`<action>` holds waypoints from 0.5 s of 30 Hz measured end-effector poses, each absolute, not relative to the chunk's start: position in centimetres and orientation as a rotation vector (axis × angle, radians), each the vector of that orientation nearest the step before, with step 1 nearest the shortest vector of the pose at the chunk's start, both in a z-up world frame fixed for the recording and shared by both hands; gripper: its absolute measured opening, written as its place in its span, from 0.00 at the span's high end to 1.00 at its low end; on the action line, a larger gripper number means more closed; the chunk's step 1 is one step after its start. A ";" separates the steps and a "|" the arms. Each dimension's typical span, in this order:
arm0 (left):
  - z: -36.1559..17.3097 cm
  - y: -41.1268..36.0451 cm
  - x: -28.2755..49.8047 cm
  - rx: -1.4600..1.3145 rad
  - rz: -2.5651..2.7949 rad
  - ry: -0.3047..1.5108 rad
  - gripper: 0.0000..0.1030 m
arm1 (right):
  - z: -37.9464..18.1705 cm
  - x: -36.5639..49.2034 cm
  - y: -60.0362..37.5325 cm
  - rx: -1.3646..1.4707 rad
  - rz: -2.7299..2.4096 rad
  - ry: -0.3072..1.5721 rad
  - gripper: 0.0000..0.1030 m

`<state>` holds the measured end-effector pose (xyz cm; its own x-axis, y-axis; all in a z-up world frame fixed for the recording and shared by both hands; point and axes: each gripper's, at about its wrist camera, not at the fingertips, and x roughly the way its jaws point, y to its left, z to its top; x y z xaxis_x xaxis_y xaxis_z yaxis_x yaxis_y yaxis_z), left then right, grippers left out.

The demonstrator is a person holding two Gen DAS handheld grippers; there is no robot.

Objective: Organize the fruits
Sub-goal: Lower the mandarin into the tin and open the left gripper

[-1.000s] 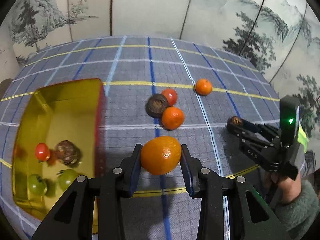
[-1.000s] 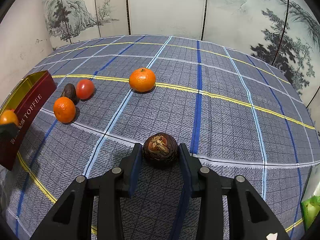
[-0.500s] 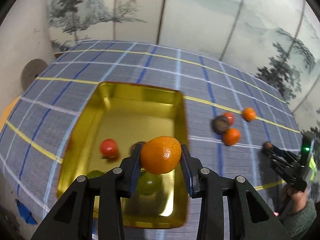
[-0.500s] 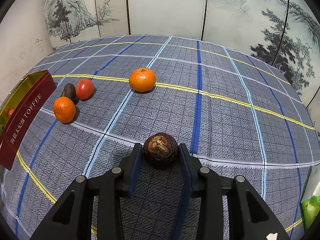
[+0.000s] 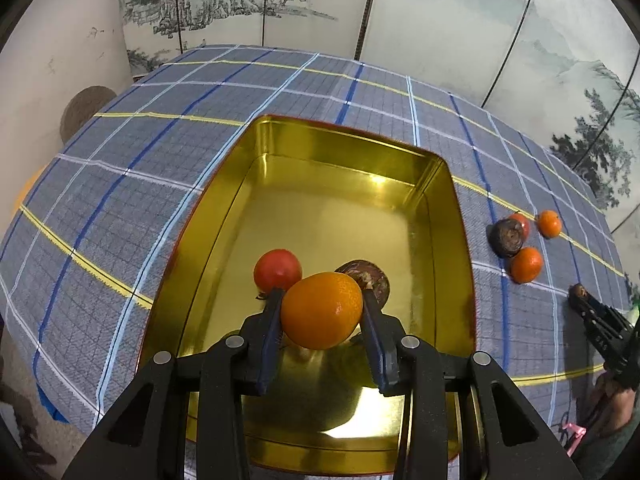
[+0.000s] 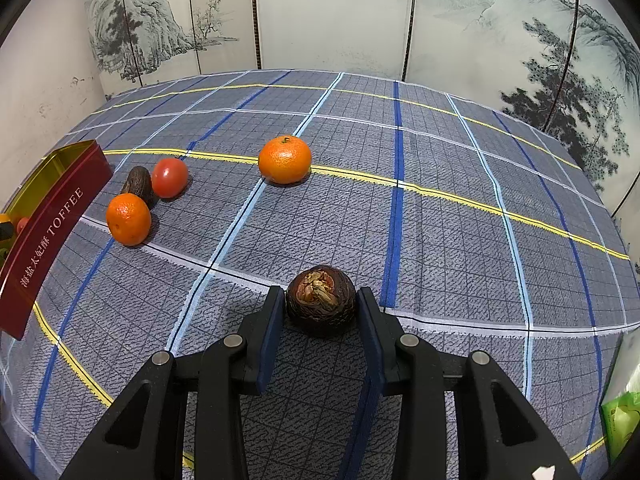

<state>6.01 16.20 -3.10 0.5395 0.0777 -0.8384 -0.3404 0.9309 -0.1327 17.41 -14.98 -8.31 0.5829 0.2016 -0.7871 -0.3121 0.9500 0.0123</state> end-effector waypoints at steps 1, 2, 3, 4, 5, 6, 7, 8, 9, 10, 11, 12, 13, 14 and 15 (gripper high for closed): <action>-3.2 16.2 6.0 -0.294 0.251 0.977 0.63 | -8.3 17.4 -15.0 -0.132 0.301 0.900 0.66; -3.4 16.1 5.9 -0.290 0.250 0.980 0.63 | -8.3 17.4 -15.0 -0.132 0.301 0.900 0.66; -3.5 16.0 5.9 -0.285 0.249 0.985 0.63 | -8.3 17.4 -15.0 -0.133 0.301 0.900 0.66; -3.6 15.9 6.0 -0.282 0.249 0.988 0.63 | -8.3 17.4 -15.0 -0.133 0.301 0.900 0.66; -3.7 15.8 6.0 -0.277 0.250 0.991 0.63 | -8.3 17.4 -15.0 -0.133 0.301 0.900 0.66; -3.8 15.8 6.1 -0.273 0.251 0.996 0.63 | -8.3 17.4 -15.0 -0.133 0.301 0.900 0.66; -4.0 15.8 6.1 -0.268 0.253 1.000 0.63 | -8.3 17.4 -15.0 -0.133 0.301 0.900 0.66; -4.2 15.7 6.2 -0.264 0.256 1.005 0.63 | -8.3 17.4 -15.0 -0.132 0.301 0.901 0.66; -4.3 15.7 6.2 -0.260 0.257 1.009 0.63 | -8.3 17.4 -15.0 -0.133 0.301 0.900 0.66; -4.4 15.7 6.2 -0.252 0.259 1.010 0.63 | -8.3 17.4 -15.0 -0.133 0.301 0.900 0.66; -4.3 15.6 6.2 -0.245 0.261 1.009 0.63 | -8.3 17.4 -15.0 -0.133 0.301 0.900 0.66; -4.4 15.6 6.2 -0.244 0.261 1.011 0.63 | -8.3 17.4 -15.0 -0.133 0.301 0.901 0.66; -4.4 15.7 6.2 -0.247 0.260 1.011 0.63 | -8.3 17.4 -15.0 -0.133 0.301 0.900 0.66; -4.4 15.7 6.2 -0.247 0.261 1.012 0.63 | -8.3 17.4 -15.0 -0.133 0.301 0.900 0.66; -4.4 15.7 6.2 -0.245 0.263 1.013 0.63 | -8.3 17.4 -15.0 -0.133 0.301 0.900 0.66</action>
<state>6.23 15.65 -4.42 0.5033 0.1032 -0.8579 -0.3279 0.9414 -0.0792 17.40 -14.97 -8.30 0.5829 0.2012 -0.7873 -0.3121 0.9500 0.0117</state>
